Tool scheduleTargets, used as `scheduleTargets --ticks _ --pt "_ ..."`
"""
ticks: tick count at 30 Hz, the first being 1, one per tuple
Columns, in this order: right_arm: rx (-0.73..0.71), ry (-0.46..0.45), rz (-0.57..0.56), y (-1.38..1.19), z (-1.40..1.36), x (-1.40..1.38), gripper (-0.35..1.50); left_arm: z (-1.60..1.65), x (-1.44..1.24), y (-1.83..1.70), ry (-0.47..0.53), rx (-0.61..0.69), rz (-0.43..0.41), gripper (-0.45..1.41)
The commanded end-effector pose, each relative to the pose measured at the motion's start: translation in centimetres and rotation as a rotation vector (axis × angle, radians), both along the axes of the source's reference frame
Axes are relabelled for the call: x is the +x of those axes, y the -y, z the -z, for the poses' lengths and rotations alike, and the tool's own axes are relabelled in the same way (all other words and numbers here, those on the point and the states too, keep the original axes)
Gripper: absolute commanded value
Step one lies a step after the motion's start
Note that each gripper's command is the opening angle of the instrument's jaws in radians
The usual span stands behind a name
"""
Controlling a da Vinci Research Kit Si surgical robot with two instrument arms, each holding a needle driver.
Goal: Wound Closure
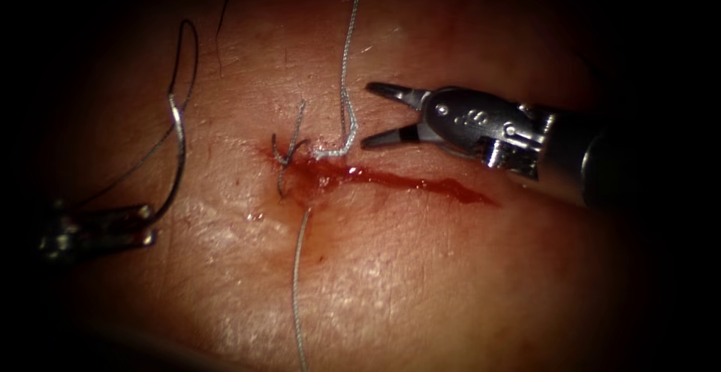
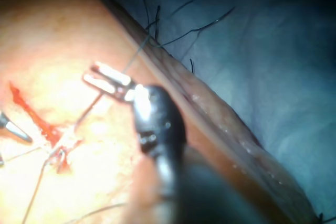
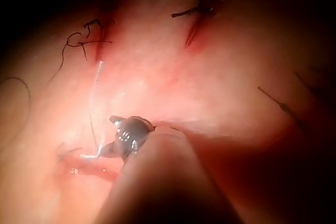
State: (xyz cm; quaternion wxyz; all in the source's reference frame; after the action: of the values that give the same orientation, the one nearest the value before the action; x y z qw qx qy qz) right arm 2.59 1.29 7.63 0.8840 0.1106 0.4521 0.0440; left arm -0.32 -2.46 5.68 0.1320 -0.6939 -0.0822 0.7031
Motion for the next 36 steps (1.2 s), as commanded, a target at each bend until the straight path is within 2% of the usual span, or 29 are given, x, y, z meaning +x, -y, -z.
scheduleTargets --ticks 1,9,11,12,13,14,20,25,26,27,29,36 --pt "-0.017 0.005 0.024 0.06 -0.14 0.11 1.01 -0.05 0.0 0.1 -0.002 0.004 -0.002 -0.45" --pt "-0.046 -0.007 0.066 0.07 -0.18 0.35 1.01 -0.04 0.0 0.1 -0.001 0.004 -0.002 -0.45" --pt "-0.048 -0.02 0.084 0.09 -0.18 0.4 0.88 -0.04 0.0 0.1 -0.001 0.004 -0.002 -0.45" --pt "-0.049 -0.025 0.095 0.11 -0.19 0.4 0.54 -0.04 0.0 0.1 -0.001 0.004 -0.002 -0.45" --pt "-0.042 -0.024 0.111 0.13 -0.19 0.4 0.32 -0.04 0.0 0.1 -0.001 0.004 -0.002 -0.45" --pt "-0.03 -0.017 0.166 0.16 -0.2 0.38 -0.35 -0.04 0.0 0.1 0.0 0.004 -0.002 -0.45" --pt "-0.061 -0.017 0.153 0.18 -0.14 0.27 -0.35 -0.03 0.0 0.1 0.001 0.01 -0.003 -0.45" --pt "-0.076 -0.05 0.072 0.02 0.03 0.18 -0.35 -0.03 0.0 0.11 0.001 0.01 -0.003 -0.45" --pt "-0.094 -0.044 0.04 -0.02 0.05 0.19 0.12 -0.03 -0.01 0.11 0.001 0.01 -0.003 -0.45" --pt "-0.121 -0.027 -0.005 -0.07 0.05 0.21 0.94 -0.03 -0.01 0.11 0.001 0.01 -0.003 -0.45" --pt "-0.13 -0.025 -0.042 -0.14 0.04 0.24 1.36 -0.03 -0.02 0.11 0.0 0.01 -0.006 -0.45" --pt "-0.189 -0.018 -0.019 -0.22 -0.02 0.42 1.33 -0.02 -0.03 0.12 0.001 0.016 -0.006 -0.45"
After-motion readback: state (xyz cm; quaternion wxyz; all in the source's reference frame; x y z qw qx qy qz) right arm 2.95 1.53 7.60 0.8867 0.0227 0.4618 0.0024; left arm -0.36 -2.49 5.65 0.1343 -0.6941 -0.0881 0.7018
